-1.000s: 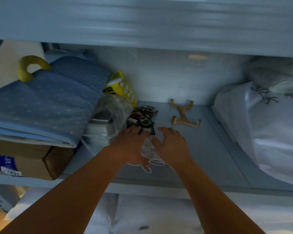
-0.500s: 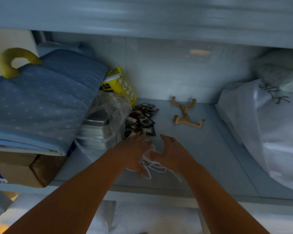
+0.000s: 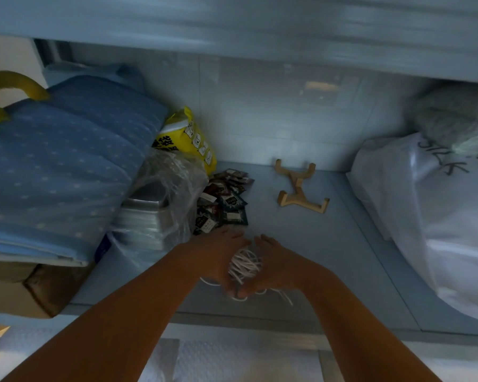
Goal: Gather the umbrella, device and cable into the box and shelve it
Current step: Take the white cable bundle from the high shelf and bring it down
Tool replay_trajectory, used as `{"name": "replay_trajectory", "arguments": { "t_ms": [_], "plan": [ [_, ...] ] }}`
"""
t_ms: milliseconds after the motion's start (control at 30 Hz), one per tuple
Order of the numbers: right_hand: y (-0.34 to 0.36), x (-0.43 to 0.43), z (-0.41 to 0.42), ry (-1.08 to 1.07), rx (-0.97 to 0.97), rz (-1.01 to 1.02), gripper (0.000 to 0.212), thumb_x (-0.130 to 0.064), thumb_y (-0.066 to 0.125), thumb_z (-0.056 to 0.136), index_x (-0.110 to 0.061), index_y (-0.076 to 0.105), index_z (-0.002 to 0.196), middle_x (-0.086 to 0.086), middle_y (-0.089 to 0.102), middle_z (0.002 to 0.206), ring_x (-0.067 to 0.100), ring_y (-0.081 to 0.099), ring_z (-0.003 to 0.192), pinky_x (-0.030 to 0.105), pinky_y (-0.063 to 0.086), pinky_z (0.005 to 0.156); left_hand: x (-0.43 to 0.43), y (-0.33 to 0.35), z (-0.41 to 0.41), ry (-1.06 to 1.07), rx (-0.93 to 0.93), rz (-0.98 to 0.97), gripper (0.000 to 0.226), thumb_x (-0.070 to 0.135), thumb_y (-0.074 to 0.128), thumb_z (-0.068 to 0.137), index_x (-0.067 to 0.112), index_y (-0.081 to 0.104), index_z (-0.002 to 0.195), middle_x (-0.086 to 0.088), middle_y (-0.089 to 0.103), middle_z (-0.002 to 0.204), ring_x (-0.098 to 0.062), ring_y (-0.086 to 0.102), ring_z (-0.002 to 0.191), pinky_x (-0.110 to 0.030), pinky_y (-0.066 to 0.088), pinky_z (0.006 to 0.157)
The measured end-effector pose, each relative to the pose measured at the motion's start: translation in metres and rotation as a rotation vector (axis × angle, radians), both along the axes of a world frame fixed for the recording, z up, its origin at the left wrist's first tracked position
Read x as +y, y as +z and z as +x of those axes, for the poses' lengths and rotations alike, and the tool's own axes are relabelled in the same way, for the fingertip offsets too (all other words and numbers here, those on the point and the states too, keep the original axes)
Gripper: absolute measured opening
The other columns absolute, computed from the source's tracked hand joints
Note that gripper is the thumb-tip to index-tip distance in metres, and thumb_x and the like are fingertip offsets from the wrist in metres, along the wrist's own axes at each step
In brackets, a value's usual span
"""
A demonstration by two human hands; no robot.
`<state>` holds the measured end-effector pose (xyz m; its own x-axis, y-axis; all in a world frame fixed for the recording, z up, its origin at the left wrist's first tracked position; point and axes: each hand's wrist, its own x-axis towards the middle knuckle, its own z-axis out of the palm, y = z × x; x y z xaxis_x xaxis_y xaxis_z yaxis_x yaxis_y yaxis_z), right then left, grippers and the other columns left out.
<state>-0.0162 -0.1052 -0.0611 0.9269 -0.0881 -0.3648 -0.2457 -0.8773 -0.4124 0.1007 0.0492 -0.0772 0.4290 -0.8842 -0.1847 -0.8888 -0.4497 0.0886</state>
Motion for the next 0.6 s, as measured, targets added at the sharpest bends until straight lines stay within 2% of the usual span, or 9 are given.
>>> {"name": "replay_trajectory", "arguments": {
  "t_ms": [67,133,200,267,333,400,433,500,600],
  "plan": [
    [-0.002,0.002,0.000,0.006,0.030,-0.041,0.141,-0.065,0.084,0.063,-0.018,-0.009,0.159,0.001,-0.013,0.168,0.020,-0.014,0.154,0.039,0.001,0.123,-0.001,-0.003,0.002,0.010,0.014,-0.048,0.124,0.082,0.077,0.042,0.034,0.033,0.148,0.009,0.032,0.153,-0.018,0.030,0.139,-0.042,0.035,0.113],
    [-0.006,0.004,0.001,-0.009,0.030,-0.071,0.143,-0.065,0.084,0.063,-0.015,-0.011,0.159,0.003,-0.015,0.168,0.021,-0.014,0.154,0.040,0.002,0.123,0.000,-0.005,0.003,0.019,-0.003,-0.068,0.116,0.080,0.078,0.043,0.036,0.039,0.143,0.011,0.038,0.143,-0.016,0.037,0.129,-0.040,0.041,0.106],
    [-0.009,0.004,0.002,-0.006,0.005,-0.087,0.143,-0.062,0.085,0.063,-0.012,-0.008,0.159,0.005,-0.010,0.168,0.022,-0.011,0.154,0.040,0.005,0.124,0.000,-0.006,0.004,0.015,-0.032,-0.045,0.113,0.080,0.075,0.048,0.034,0.037,0.144,0.009,0.038,0.144,-0.018,0.036,0.131,-0.039,0.037,0.109],
    [-0.014,0.005,0.003,0.010,-0.025,-0.094,0.135,-0.058,0.087,0.063,-0.013,0.004,0.161,0.006,0.003,0.169,0.022,-0.001,0.155,0.040,0.011,0.126,0.002,-0.008,0.003,0.018,-0.045,-0.062,0.106,0.077,0.075,0.054,0.031,0.040,0.143,0.006,0.041,0.141,-0.019,0.035,0.130,-0.037,0.034,0.111],
    [-0.017,0.006,0.003,-0.013,-0.069,-0.078,0.117,-0.050,0.087,0.065,-0.013,0.026,0.157,0.008,0.027,0.163,0.023,0.024,0.150,0.039,0.027,0.121,0.003,-0.009,0.000,0.026,-0.070,-0.096,0.095,0.074,0.075,0.059,0.029,0.045,0.138,0.003,0.045,0.136,-0.020,0.037,0.128,-0.036,0.036,0.108],
    [-0.019,0.006,0.004,-0.011,-0.142,-0.089,0.083,-0.040,0.085,0.069,-0.013,0.053,0.140,0.008,0.055,0.140,0.025,0.053,0.129,0.030,0.044,0.103,0.006,-0.008,-0.005,0.059,-0.072,-0.112,0.087,0.068,0.076,0.064,0.027,0.047,0.134,0.000,0.045,0.134,-0.022,0.040,0.127,-0.041,0.043,0.102],
    [-0.020,0.007,0.004,0.013,-0.169,-0.117,0.063,-0.037,0.082,0.072,-0.013,0.063,0.127,0.007,0.065,0.125,0.024,0.061,0.116,0.026,0.047,0.093,0.007,-0.007,-0.007,0.075,-0.065,-0.119,0.084,0.064,0.077,0.065,0.025,0.047,0.133,-0.002,0.044,0.133,-0.023,0.044,0.125,-0.042,0.046,0.099],
    [-0.019,0.012,0.004,0.052,-0.174,-0.166,0.039,-0.032,0.075,0.078,-0.016,0.068,0.112,0.005,0.070,0.108,0.022,0.065,0.102,0.025,0.048,0.085,0.011,-0.005,-0.012,0.096,-0.048,-0.134,0.082,0.060,0.080,0.066,0.022,0.048,0.132,-0.005,0.044,0.130,-0.025,0.049,0.118,-0.043,0.049,0.094],
    [-0.016,0.016,0.003,0.069,-0.161,-0.211,0.035,-0.030,0.068,0.084,-0.017,0.065,0.116,0.006,0.070,0.111,0.024,0.063,0.105,0.030,0.049,0.091,0.017,-0.003,-0.016,0.096,-0.065,-0.139,0.083,0.060,0.079,0.066,0.023,0.047,0.133,-0.005,0.043,0.131,-0.025,0.047,0.118,-0.041,0.049,0.092]
  ]
}}
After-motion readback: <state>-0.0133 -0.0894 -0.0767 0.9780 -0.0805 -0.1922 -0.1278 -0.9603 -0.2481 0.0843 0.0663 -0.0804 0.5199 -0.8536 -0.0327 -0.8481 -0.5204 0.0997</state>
